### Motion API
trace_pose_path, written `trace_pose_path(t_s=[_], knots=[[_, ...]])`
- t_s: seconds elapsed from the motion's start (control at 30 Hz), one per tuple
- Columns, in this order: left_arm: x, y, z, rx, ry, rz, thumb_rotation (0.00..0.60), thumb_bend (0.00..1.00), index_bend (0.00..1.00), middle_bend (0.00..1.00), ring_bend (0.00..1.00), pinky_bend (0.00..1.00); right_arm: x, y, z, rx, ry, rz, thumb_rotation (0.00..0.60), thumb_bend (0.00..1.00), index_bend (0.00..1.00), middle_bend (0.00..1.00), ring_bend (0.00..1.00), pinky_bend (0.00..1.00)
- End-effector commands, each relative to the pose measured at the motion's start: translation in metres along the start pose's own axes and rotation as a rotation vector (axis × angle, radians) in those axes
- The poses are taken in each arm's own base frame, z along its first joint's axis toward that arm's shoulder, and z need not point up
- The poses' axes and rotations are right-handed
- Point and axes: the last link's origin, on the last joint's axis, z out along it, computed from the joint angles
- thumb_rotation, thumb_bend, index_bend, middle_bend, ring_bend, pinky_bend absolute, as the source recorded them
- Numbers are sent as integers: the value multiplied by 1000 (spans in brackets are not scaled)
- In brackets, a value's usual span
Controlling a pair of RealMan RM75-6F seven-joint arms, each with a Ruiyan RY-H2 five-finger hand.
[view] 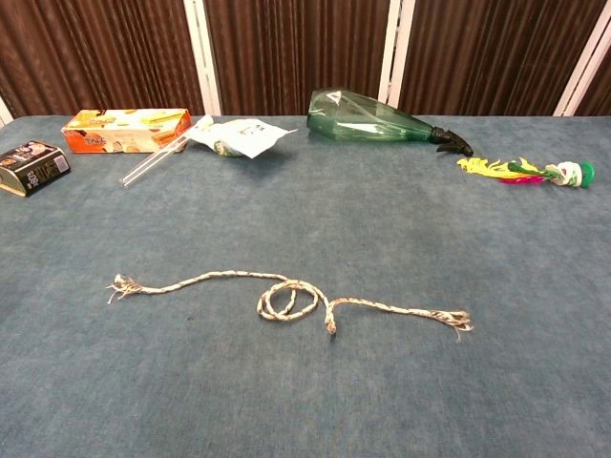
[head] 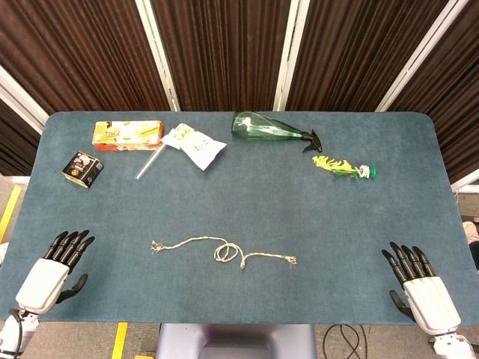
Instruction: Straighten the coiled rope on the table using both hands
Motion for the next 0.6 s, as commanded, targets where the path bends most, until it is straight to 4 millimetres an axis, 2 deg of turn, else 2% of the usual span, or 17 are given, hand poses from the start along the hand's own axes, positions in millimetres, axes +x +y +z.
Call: trace_pose_path(t_s=[0.03, 0.2, 0.27, 0.37, 0.43, 0.6], knots=[[-3, 4, -1, -19, -8, -12, 600, 419, 0, 0, 0, 39, 0, -1, 1, 1, 0, 2, 600, 435, 0, 0, 0, 0], [-14, 28, 3, -141, -46, -49, 600, 420, 0, 0, 0, 44, -3, -6, 2, 24, 20, 3, 600, 436, 0, 0, 0, 0], [-20, 39, 18, -189, -51, -34, 600, 417, 0, 0, 0, 54, -4, -8, 3, 38, 15, 2, 600, 436, 0, 0, 0, 0], [-32, 52, 48, -221, -123, -119, 600, 413, 0, 0, 0, 140, -3, -11, 6, 59, 25, 2, 600, 436, 0, 0, 0, 0], [-37, 59, 64, -239, -144, -95, 600, 413, 1, 0, 0, 179, -2, -11, 7, 64, 35, -4, 600, 436, 0, 0, 0, 0], [-54, 85, 92, -250, -146, -82, 600, 414, 70, 0, 0, 159, -2, -10, 15, 58, 38, -23, 600, 436, 0, 0, 0, 0]])
